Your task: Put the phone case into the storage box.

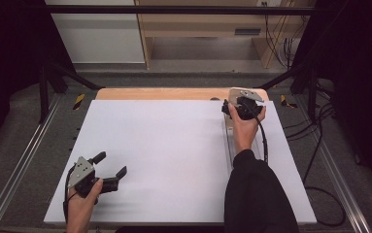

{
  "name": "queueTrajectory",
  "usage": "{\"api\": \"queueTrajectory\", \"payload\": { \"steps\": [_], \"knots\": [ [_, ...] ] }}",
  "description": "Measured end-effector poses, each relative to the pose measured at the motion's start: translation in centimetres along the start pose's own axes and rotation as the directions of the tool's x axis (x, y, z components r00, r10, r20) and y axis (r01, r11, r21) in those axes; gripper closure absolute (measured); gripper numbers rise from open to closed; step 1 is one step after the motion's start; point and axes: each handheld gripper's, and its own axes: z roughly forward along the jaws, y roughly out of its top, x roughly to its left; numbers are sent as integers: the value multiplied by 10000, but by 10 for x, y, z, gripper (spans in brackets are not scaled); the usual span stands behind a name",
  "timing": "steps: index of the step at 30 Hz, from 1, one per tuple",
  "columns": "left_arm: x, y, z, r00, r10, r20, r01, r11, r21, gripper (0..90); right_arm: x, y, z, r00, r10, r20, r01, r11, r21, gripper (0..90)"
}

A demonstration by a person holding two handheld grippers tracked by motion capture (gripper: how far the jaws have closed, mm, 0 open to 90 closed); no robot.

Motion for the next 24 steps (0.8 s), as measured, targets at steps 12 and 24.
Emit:
{"api": "queueTrajectory", "payload": {
  "steps": [12, 24],
  "knots": [
    [0, 0, 0, 10000, -2, -1, 2, 10000, -3, 36, 0, 3, -3, 10000, -4, -68, 2, 9998, -186, 41],
    [0, 1, 0, 10000, -6, -17, 6, 10000, -24, 36, 0, 7, -8, 10000, 71, -58, -73, 9990, -442, 40]
  ]
}}
